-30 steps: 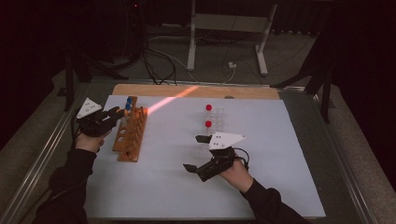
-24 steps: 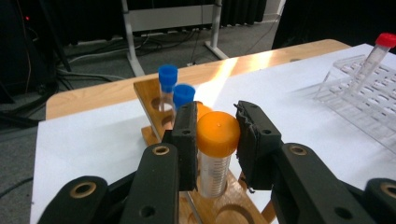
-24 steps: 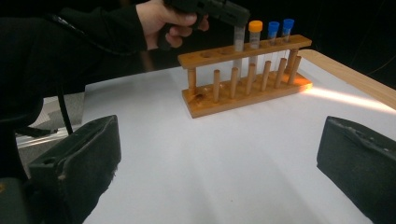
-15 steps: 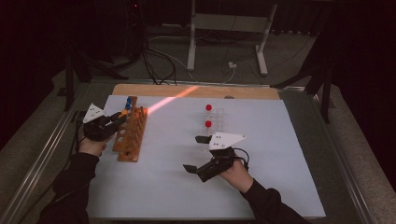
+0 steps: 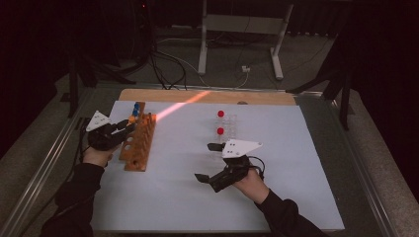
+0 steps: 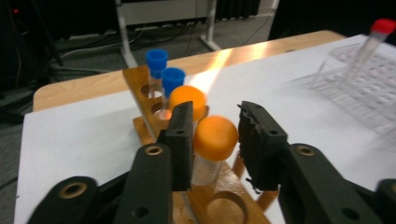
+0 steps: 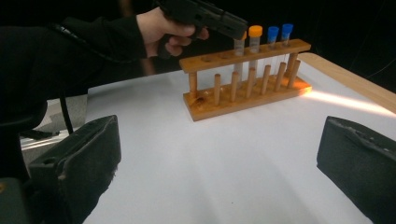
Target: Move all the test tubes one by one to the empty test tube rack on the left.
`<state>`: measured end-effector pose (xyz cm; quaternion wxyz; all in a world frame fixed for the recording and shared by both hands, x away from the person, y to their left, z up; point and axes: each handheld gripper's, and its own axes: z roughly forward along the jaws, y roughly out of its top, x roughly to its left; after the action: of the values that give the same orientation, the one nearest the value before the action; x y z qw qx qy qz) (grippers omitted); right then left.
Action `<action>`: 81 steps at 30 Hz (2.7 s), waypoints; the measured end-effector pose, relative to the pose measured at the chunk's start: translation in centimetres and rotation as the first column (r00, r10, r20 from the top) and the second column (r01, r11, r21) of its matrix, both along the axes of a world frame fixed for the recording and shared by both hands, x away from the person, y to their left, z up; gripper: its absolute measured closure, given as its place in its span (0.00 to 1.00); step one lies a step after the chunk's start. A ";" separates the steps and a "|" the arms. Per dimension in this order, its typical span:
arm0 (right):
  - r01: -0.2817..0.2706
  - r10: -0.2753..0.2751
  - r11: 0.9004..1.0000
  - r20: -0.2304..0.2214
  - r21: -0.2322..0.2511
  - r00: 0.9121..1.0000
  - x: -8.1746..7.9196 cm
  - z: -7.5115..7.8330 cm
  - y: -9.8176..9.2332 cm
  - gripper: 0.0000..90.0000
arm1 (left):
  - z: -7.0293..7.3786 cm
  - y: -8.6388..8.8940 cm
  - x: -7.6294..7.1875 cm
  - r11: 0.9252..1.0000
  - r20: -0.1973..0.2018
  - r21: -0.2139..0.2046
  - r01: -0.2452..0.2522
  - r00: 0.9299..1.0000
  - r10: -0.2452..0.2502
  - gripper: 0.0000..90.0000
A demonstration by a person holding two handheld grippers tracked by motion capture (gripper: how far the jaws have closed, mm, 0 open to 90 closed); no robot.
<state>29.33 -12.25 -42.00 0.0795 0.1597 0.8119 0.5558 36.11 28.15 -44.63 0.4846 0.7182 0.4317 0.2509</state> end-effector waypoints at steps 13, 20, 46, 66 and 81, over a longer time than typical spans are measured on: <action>0.096 -0.096 0.995 0.036 0.002 0.995 1.5 1.8 -2.8 0.00 | 2.7 -3.4 -4.9 0.972 0.100 -0.091 0.217 0.973 -0.207 0.19; 0.167 -0.167 0.985 0.021 -0.031 0.986 2.8 1.1 -4.0 0.00 | 2.5 -5.7 -6.4 0.934 0.113 -0.105 0.341 0.937 -0.330 0.02; 0.327 -0.334 0.923 0.003 -0.203 0.943 8.5 -4.7 -3.6 0.55 | 1.2 -8.2 -7.3 0.896 0.090 -0.083 0.436 0.899 -0.429 0.02; 0.361 -0.356 0.918 0.065 -0.165 0.932 8.1 -2.5 -3.6 0.83 | 1.4 -8.3 -7.3 0.892 0.090 -0.094 0.443 0.896 -0.436 0.02; 0.319 -0.312 0.947 0.115 -0.047 0.943 5.2 2.1 -4.7 0.83 | 2.3 -9.1 -7.7 0.879 0.095 -0.098 0.467 0.883 -0.459 0.02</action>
<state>34.51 -16.92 -39.93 0.2153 0.2552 0.7882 0.5170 28.45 19.00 -42.29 0.5867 0.7615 0.2447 0.1266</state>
